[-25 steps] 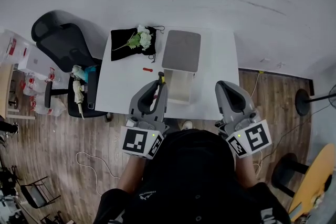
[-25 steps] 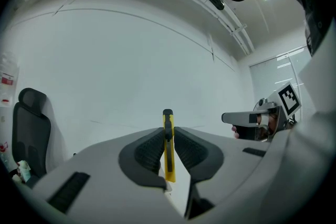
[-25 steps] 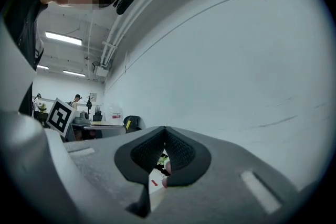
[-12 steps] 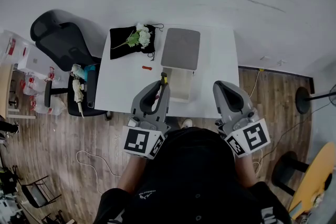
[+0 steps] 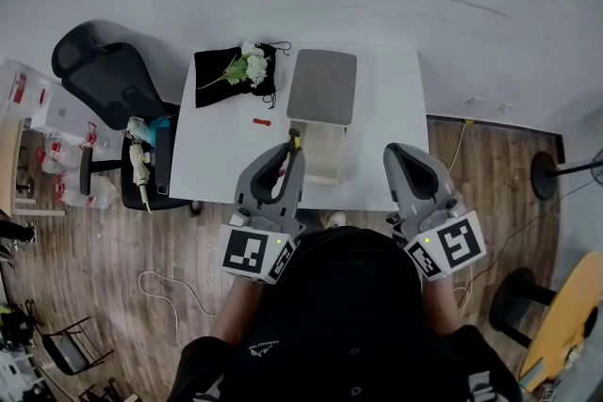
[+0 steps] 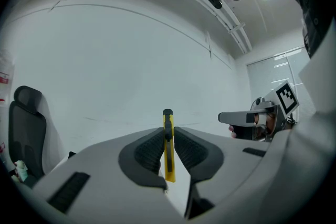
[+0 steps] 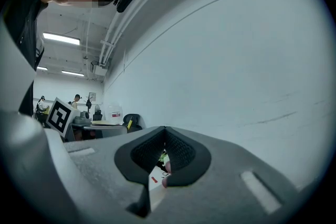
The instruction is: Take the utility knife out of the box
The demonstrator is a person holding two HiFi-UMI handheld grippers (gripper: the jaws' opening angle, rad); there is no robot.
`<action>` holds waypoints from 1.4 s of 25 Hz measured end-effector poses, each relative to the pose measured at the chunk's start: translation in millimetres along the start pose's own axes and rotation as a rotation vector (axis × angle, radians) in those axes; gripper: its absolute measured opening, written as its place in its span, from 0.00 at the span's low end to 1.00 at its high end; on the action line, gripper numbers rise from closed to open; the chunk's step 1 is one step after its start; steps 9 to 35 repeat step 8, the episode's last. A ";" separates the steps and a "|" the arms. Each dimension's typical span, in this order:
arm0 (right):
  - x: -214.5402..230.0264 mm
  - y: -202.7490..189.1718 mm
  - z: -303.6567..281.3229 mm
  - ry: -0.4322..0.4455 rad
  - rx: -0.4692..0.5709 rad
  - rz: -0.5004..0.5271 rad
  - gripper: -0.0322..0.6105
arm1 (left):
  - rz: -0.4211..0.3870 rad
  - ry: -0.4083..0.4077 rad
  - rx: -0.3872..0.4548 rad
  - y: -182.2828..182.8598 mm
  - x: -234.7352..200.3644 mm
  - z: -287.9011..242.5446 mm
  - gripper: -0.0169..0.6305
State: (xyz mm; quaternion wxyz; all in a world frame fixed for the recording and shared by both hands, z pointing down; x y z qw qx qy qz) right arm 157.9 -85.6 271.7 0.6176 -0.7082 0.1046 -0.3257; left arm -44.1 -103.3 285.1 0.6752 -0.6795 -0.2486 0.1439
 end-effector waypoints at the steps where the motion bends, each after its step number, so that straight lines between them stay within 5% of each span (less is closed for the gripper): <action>1: 0.1 -0.2 -0.9 0.001 -0.002 -0.001 0.06 | 0.001 0.001 -0.002 -0.5 -0.5 -0.5 0.12; 35: 2.0 2.0 -5.5 0.002 -0.006 -0.003 0.06 | 0.011 0.005 -0.013 -2.5 -3.8 -4.7 0.12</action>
Point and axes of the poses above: the fingertips, and each gripper's own axes: z backward along the fingers, x to its right, y out of its top, the point moved 6 cm from there along z, backward along the fingers, and after that the axes turned 14 degrees about -z, right-handed, at the moved point
